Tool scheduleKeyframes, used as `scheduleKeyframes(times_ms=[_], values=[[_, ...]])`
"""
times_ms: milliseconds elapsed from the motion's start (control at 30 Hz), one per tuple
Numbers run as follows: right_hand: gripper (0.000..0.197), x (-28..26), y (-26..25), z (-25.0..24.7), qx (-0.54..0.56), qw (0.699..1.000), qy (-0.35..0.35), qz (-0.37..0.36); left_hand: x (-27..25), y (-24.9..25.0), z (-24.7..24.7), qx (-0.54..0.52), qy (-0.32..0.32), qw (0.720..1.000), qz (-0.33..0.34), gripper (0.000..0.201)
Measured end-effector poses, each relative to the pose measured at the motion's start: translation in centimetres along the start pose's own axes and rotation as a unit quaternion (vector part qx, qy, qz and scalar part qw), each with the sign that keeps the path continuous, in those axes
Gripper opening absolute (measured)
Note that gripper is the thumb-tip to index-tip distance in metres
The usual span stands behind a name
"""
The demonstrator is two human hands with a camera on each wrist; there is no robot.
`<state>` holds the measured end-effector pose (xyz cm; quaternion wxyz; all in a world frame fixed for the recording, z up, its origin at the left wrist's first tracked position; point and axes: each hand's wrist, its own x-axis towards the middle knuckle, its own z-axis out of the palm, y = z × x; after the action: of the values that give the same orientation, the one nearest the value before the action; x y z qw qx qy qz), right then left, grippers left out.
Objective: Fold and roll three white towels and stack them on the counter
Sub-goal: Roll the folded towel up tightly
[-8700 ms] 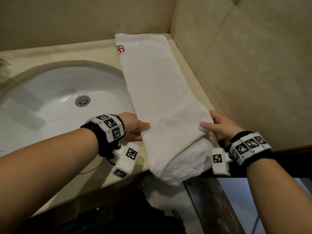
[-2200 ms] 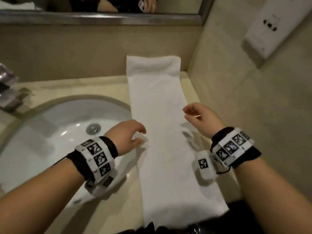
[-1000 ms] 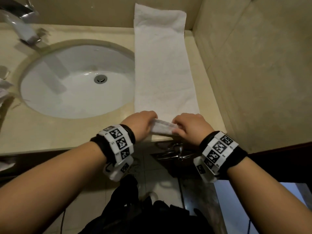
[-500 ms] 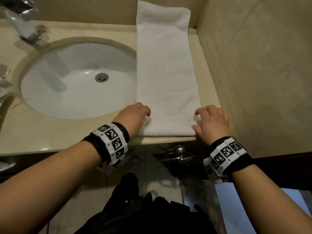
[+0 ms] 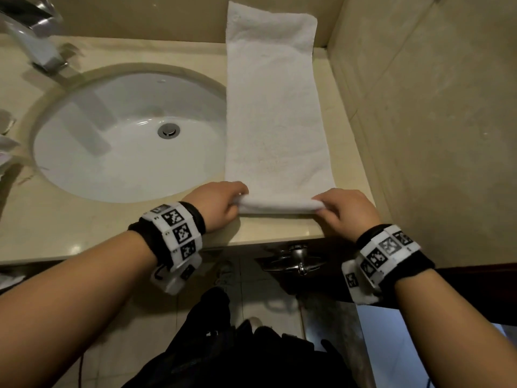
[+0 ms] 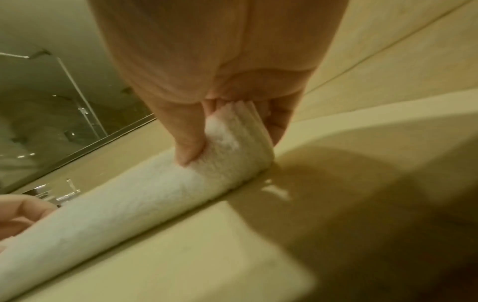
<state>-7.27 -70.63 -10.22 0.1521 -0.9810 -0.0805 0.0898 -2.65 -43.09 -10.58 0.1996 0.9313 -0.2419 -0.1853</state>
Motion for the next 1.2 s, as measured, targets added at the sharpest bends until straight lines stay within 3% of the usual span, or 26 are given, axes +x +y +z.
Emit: scheduleKeyframes(times_ms=[100, 200, 300, 400, 500, 600, 667, 767, 867, 933, 1033, 1133, 1200], values=[[0.024, 2.1, 0.5, -0.4, 0.119, 0.985, -0.024, 0.124, 1.2, -0.8, -0.7, -0.097, 0.017, 0.991, -0.086, 0.029], [0.029, 3.7, 0.0, -0.4, 0.065, 0.986, -0.005, 0.155, 2.3, -1.0, -0.9, -0.088, 0.037, 0.989, -0.110, 0.023], [0.021, 4.1, -0.9, -0.6, -0.093, 0.992, 0.058, 0.067, 2.8, -0.4, -1.0, -0.008, 0.058, 0.996, -0.063, 0.017], [0.018, 3.6, -1.2, -0.4, -0.076, 0.996, 0.004, -0.044, 2.8, 0.2, -0.8, 0.062, 0.052, 0.996, 0.032, 0.024], [0.042, 2.9, -1.1, -0.3, -0.099, 0.992, -0.050, -0.060, 2.1, 0.2, -0.8, 0.119, 0.012, 0.991, 0.061, 0.042], [0.039, 3.1, -1.0, -0.2, -0.122, 0.990, -0.023, -0.068, 1.8, -0.2, -1.0, 0.210, -0.002, 0.972, 0.102, 0.047], [0.028, 3.7, -1.0, -0.5, -0.099, 0.993, 0.002, -0.062, 2.1, -0.4, -1.6, 0.176, 0.004, 0.980, 0.096, 0.041], [0.024, 5.1, -0.3, -1.4, -0.040, 0.999, -0.022, -0.016, 3.2, -0.8, -2.9, 0.036, -0.014, 0.999, 0.018, 0.035], [0.028, 7.0, 0.0, -2.0, 0.033, 0.994, -0.065, 0.080, 5.0, -1.8, -4.1, -0.073, -0.026, 0.994, -0.070, 0.028], [0.029, 7.9, -0.2, -2.0, 0.021, 0.993, -0.051, 0.107, 6.0, -2.4, -4.5, -0.109, -0.017, 0.989, -0.095, 0.021], [0.032, 8.8, -0.7, -2.1, -0.097, 0.993, 0.042, 0.052, 7.7, -2.9, -4.9, -0.089, -0.022, 0.992, -0.088, 0.012], [0.044, 8.6, -1.2, -2.3, -0.092, 0.993, -0.026, -0.076, 8.6, -3.0, -5.3, -0.038, -0.028, 0.997, -0.053, 0.007], [0.044, 8.8, -1.3, -2.1, -0.115, 0.984, -0.063, -0.118, 9.0, -3.0, -5.5, -0.004, -0.023, 1.000, -0.013, 0.009]])
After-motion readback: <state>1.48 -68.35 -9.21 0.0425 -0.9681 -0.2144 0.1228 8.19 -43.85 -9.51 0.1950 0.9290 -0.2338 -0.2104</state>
